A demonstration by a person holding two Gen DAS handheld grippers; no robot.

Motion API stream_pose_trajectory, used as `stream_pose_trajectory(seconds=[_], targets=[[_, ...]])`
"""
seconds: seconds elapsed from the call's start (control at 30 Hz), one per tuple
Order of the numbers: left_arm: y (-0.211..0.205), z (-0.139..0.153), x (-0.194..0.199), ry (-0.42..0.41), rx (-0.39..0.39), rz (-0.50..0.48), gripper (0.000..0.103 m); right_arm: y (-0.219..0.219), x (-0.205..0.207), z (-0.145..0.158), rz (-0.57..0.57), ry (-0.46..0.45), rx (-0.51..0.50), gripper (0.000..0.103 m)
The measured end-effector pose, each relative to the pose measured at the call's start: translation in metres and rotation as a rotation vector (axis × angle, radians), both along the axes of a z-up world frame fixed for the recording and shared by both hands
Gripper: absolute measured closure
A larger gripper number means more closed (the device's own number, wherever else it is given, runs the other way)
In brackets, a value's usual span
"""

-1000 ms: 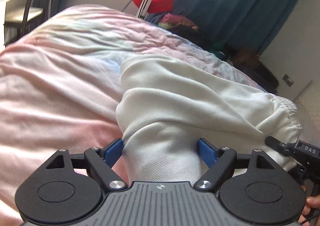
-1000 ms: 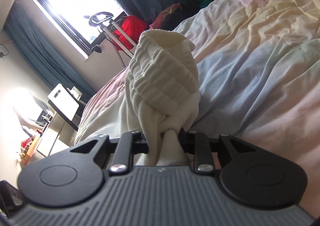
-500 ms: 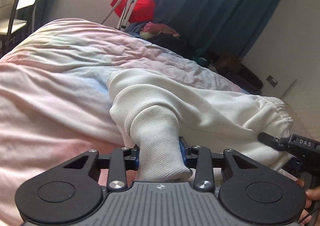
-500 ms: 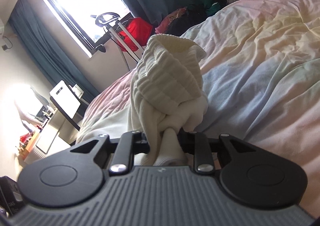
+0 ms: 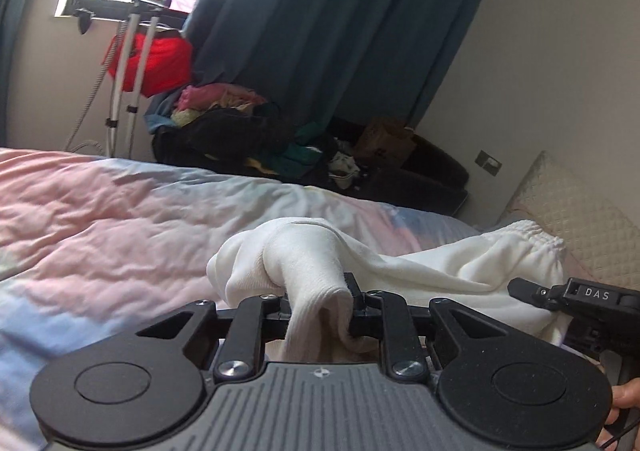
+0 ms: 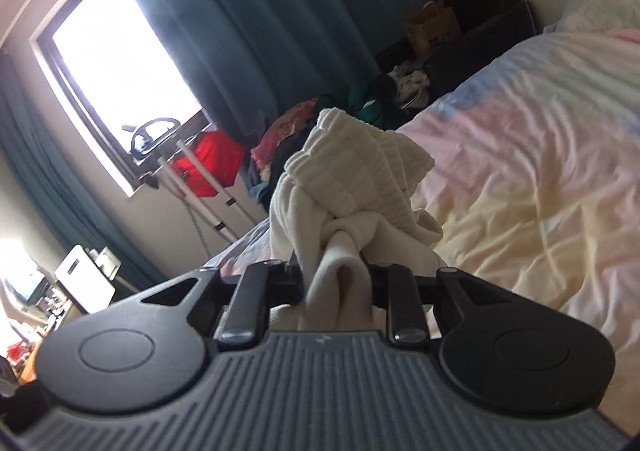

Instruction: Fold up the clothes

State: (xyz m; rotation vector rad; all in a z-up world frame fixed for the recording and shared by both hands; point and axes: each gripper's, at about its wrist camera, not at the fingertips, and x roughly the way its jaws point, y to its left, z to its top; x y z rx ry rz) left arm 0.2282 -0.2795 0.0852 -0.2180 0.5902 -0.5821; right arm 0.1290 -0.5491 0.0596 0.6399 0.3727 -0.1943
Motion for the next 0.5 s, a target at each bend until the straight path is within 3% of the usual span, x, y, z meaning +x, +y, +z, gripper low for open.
stream_pose_trajectory(seconds=[0.13, 0.27, 0.37, 0.5], targets=[[-0.085, -0.009, 0.054, 0.014, -0.011, -0.038, 0.082, -0.045, 0.024, -0.010, -0.080, 0.025, -0.032, 0.079], [-0.141, -0.048, 0.098, 0.028, 0.027, -0.092, 0.082, -0.087, 0.049, -0.026, -0.161, 0.053, -0.060, 0.078], [-0.154, -0.094, 0.107, 0.032, 0.078, -0.126, 0.082, -0.101, 0.051, -0.068, -0.205, 0.082, 0.004, 0.078], [-0.135, -0.159, 0.072, -0.057, 0.161, -0.196, 0.080, -0.086, 0.011, -0.135, -0.273, 0.076, 0.177, 0.078]])
